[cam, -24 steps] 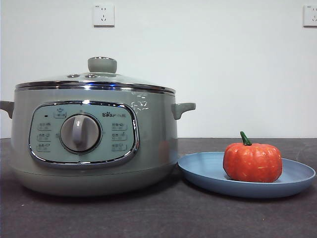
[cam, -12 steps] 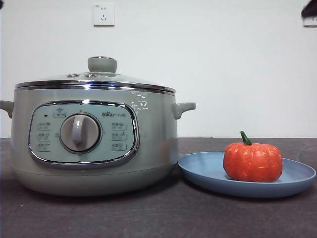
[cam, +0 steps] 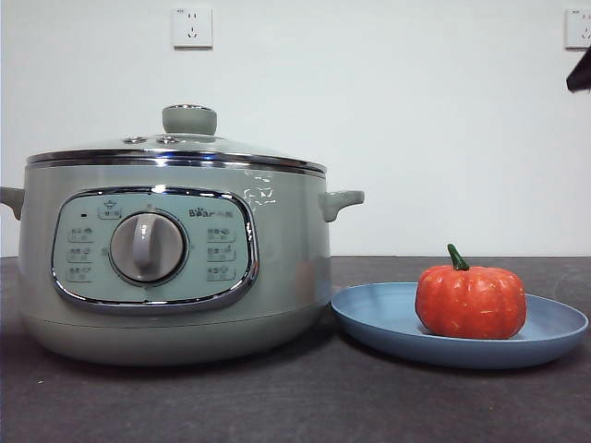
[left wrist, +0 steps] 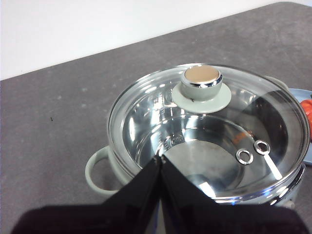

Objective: Take the pumpkin out from the steamer,put the pumpkin in the blue plate,close the lid

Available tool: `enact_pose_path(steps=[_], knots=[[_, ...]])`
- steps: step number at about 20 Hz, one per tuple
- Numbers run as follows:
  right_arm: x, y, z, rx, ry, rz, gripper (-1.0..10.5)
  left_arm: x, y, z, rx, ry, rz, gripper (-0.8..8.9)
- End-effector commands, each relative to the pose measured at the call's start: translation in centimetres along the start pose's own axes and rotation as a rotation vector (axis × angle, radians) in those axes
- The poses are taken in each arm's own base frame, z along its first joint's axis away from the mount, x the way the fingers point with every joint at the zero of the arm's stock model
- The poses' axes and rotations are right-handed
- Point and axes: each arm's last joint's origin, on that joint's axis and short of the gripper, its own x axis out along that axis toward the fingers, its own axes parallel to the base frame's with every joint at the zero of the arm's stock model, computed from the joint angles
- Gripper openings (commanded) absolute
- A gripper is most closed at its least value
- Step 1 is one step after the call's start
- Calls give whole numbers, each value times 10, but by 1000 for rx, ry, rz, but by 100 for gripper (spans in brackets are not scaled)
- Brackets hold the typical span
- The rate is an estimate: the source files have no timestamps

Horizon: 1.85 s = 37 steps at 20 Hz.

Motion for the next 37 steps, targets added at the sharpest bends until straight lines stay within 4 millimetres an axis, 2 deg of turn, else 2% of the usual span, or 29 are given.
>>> enact_pose_path(steps=[1, 7, 12, 16, 19, 23, 26, 29, 37], knots=[[1, 0, -4, 8, 26, -6, -11, 0, 0, -1, -4, 0, 1, -3], [0, -1, -9, 6, 80, -14, -11, -1, 0, -2, 19, 6, 1, -3], [0, -2, -11, 5, 103, -17, -11, -26, 11, -11, -2, -25, 127, -3], [0, -2, -13, 4, 121, -19, -11, -41, 22, -24, -58, -199, 284, -3], [0, -2, -13, 4, 120, -20, -11, -29, 27, -53, -78, -248, 388, -3], [0, -2, -13, 4, 121, -19, -11, 5, 33, -100, -89, -225, 377, -3], [0, -2, -13, 4, 121, -19, -11, 18, 33, -122, -122, -185, 358, -3], [0, -2, -13, 4, 121, -19, -11, 23, 32, -132, -152, -141, 352, -3], [0, -2, -13, 4, 120, -19, -11, 23, 32, -134, -159, -119, 349, -3]])
